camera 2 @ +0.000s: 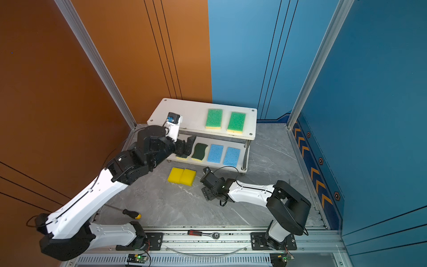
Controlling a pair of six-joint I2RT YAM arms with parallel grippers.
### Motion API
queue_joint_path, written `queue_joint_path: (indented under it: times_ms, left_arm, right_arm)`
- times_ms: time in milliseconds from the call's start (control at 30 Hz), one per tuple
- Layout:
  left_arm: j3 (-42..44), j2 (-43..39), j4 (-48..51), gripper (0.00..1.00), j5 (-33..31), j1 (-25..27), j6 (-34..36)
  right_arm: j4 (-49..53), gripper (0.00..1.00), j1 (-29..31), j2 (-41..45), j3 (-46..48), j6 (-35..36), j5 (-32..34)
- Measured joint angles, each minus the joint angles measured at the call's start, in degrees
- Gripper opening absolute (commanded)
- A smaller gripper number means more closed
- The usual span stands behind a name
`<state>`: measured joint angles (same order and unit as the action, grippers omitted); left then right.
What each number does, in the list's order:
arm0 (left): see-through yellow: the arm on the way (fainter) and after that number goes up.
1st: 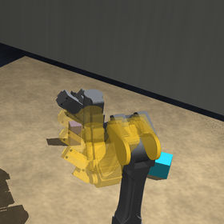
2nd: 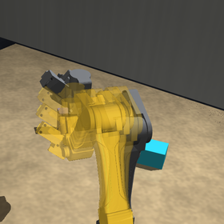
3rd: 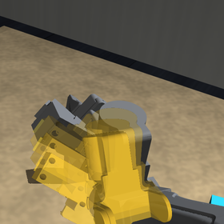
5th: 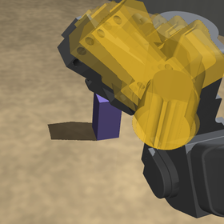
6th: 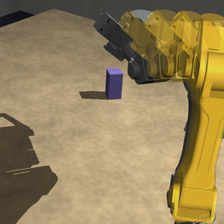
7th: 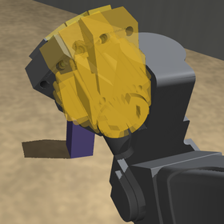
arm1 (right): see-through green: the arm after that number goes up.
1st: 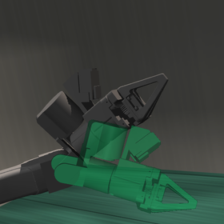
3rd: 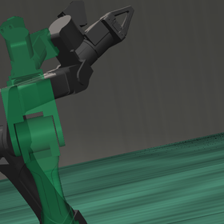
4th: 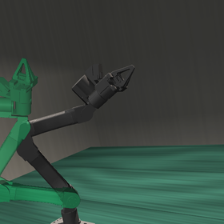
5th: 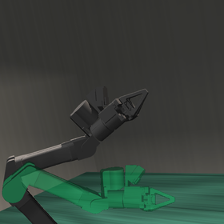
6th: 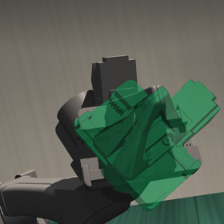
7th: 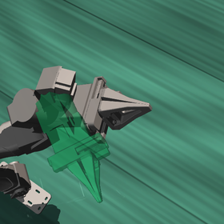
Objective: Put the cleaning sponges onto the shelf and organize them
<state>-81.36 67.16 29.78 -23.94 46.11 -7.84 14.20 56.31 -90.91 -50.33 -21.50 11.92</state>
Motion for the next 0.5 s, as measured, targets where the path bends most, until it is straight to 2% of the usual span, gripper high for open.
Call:
queue_joint_path:
  times_ms: [233, 500]
  left_arm:
    - [22.0, -15.0, 0.1, 0.98, -4.8, 0.0, -11.1]
    - [38.1, -26.4, 4.7, 0.98, -6.1, -0.3, -23.2]
  right_arm:
    - [-3.1, 0.85, 0.3, -0.4, -1.9, 0.0, -0.4]
    - [-9.5, 0.85, 2.5, -8.2, -9.9, -0.1, -0.1]
